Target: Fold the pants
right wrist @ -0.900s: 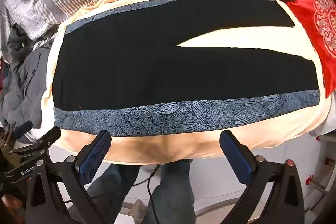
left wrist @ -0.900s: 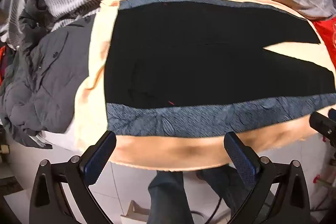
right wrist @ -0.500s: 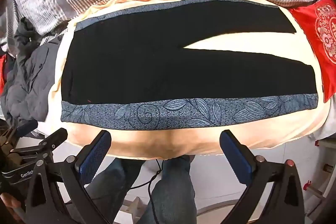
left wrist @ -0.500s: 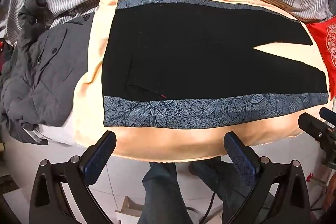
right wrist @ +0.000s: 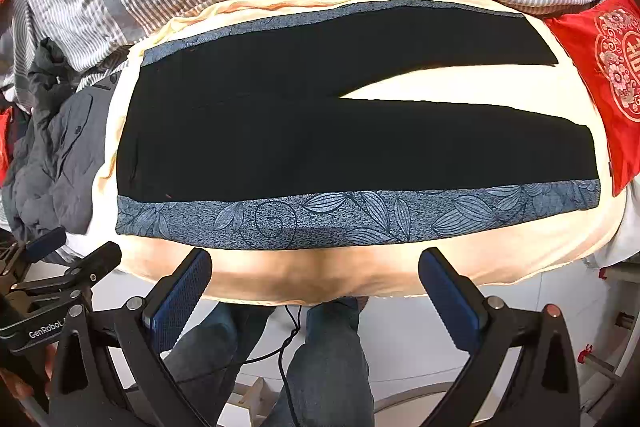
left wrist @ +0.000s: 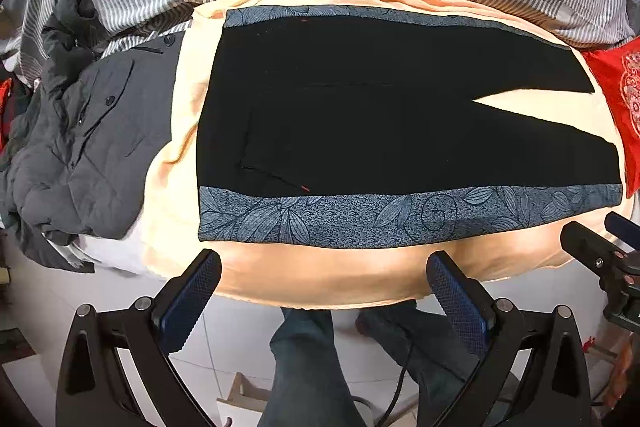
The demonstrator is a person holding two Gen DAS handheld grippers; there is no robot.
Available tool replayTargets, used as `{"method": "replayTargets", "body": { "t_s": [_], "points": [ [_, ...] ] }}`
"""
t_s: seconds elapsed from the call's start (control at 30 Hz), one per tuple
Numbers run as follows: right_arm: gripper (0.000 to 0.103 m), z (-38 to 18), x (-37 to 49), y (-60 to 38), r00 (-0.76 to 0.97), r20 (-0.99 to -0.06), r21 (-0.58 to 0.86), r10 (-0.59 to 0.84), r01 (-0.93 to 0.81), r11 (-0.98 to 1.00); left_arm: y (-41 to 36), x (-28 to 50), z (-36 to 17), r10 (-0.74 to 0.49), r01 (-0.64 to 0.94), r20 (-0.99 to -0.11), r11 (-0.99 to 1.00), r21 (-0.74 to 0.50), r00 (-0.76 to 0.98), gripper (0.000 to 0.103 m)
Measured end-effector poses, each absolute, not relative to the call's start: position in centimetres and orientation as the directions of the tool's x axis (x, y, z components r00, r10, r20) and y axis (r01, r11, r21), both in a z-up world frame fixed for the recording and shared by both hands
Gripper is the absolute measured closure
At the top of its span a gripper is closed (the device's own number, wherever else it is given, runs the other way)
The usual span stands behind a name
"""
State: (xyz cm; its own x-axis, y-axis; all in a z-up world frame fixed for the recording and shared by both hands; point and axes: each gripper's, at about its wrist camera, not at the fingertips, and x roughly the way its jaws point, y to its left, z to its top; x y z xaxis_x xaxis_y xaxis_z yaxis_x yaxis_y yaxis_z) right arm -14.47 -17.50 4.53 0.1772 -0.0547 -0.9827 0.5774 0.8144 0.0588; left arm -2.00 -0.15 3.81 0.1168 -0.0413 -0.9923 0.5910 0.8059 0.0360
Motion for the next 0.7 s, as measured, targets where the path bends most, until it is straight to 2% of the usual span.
{"method": "replayTargets", "body": {
  "t_s": [0.7],
  "points": [
    [0.0,5.6,-13.6,-17.8,0.181,-0.982,0.058,-0.056,0.568,0.821,-1.0,-1.0,4.7,-0.008,0.59,-0.992,0.805,0.066,0.122,0.0]
  ]
}}
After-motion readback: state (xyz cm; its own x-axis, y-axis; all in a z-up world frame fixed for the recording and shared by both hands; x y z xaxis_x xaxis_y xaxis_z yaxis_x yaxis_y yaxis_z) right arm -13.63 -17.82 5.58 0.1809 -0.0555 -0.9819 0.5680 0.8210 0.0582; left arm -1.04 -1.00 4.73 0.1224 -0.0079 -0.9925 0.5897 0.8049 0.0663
